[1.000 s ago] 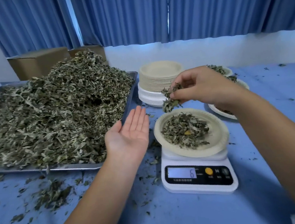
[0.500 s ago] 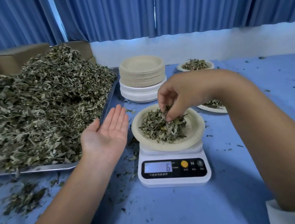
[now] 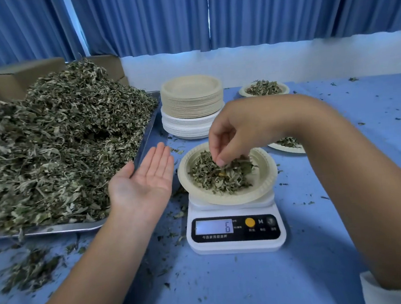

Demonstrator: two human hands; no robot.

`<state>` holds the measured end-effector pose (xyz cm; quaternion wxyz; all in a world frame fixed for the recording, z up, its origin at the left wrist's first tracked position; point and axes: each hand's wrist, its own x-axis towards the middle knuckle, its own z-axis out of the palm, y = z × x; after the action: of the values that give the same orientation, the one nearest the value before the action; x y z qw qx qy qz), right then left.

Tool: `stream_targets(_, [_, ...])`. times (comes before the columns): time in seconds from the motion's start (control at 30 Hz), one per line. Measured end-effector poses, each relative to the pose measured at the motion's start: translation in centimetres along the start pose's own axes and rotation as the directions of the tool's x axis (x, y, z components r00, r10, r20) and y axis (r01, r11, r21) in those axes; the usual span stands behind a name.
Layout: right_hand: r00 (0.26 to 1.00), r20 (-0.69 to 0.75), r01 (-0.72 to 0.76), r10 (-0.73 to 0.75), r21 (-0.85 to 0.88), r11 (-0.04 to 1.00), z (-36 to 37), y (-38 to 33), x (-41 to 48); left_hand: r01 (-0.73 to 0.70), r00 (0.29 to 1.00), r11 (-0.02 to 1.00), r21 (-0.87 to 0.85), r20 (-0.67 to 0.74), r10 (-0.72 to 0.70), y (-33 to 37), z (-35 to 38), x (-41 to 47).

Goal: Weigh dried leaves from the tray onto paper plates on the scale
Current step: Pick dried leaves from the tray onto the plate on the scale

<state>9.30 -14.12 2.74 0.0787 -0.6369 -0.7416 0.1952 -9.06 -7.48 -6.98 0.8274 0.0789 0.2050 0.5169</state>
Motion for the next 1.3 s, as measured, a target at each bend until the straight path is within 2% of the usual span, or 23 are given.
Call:
stream_targets(0.17, [0.985,0.136,-0.106,0.107,-0.016,0.994,0.9,0.3,0.9,0.0,1.0,1.0,0.005,-0.002,0.0,0.0,0.0,-0.1])
stream_targets(0.47, [1.0,-0.002,-0.018,0.018,0.009,1.0,0.6,-0.1,0.6,0.003,1.0,1.0,0.002,0.001,-0.003,0.0,0.0,0.1])
stream_targets(0.63, [0.99,0.118,-0.083,0.079,0.031,0.996,0.8,-0.4,0.5,0.004,1.0,1.0,0.004,0.002,-0.004,0.0,-0.1,0.1])
stream_targets(0.73, [0.987,0.134,-0.101,0.093,0.051,0.994,0.7,-0.6,0.4,0.004,1.0,1.0,-0.002,0.003,-0.004,0.0,0.0,0.1])
stream_targets(1.1, [0.998,0.014,-0.053,0.053,0.001,0.999,0.6,-0.8,0.2,0.01,1.0,1.0,-0.003,0.005,-0.01,0.1,-0.1,0.2])
stream_targets(1.3, [0.98,-0.197,-0.014,0.012,-0.009,1.0,0.8,-0.3,1.0,0.008,1.0,1.0,0.007,0.002,-0.008,0.0,-0.1,0.2])
